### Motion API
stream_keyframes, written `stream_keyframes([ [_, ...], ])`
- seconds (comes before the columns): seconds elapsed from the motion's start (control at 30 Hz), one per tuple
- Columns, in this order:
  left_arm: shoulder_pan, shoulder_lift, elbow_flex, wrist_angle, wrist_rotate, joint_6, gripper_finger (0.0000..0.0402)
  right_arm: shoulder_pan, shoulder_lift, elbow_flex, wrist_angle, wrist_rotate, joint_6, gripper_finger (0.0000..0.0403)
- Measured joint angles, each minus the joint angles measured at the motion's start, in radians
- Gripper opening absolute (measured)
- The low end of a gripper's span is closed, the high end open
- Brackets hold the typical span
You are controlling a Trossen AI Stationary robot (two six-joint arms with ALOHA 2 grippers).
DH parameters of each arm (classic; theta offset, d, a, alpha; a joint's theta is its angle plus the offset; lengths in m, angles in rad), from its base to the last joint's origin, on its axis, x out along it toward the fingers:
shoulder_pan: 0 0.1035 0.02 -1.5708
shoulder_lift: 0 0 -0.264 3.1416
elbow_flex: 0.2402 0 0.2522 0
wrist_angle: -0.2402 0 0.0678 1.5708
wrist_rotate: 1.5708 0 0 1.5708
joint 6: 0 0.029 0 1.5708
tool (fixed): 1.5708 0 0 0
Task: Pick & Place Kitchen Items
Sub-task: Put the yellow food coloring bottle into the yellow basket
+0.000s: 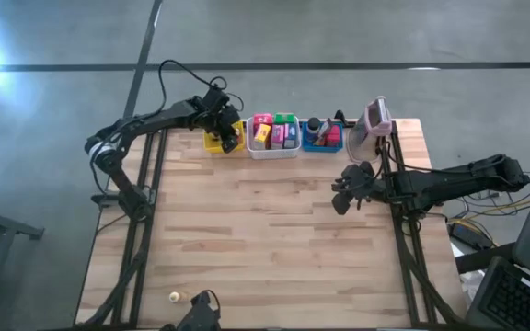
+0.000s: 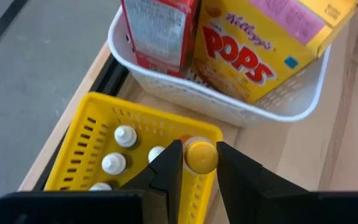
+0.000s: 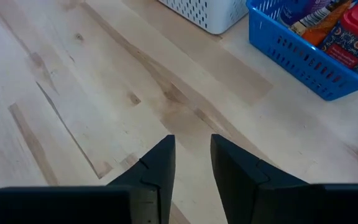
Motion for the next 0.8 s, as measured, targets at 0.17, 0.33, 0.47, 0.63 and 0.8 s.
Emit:
stream_keyframes([
  [0.17,-0.002,0.02,0.024,0.0,0.0,0.005,0.0092,0.0,0.0,0.0,0.0,0.0,0.0,0.0111],
  [0.33,-0.002,0.035,0.031,-0.02,-0.002,0.007,0.0092,0.0,0.0,0.0,0.0,0.0,0.0,0.012],
  [0.47,-0.002,0.052,0.031,-0.026,-0.003,0.008,0.0092,0.0,0.0,0.0,0.001,0.0,0.0,0.0126],
  [0.63,-0.002,0.077,0.031,-0.026,-0.003,0.009,0.0092,0.0,0.0,0.0,0.001,0.0,0.0,0.0133],
  [0.8,-0.002,0.082,0.031,-0.026,-0.003,0.017,0.0092,0.0,0.0,0.0,0.001,0.0,0.0,0.0137],
])
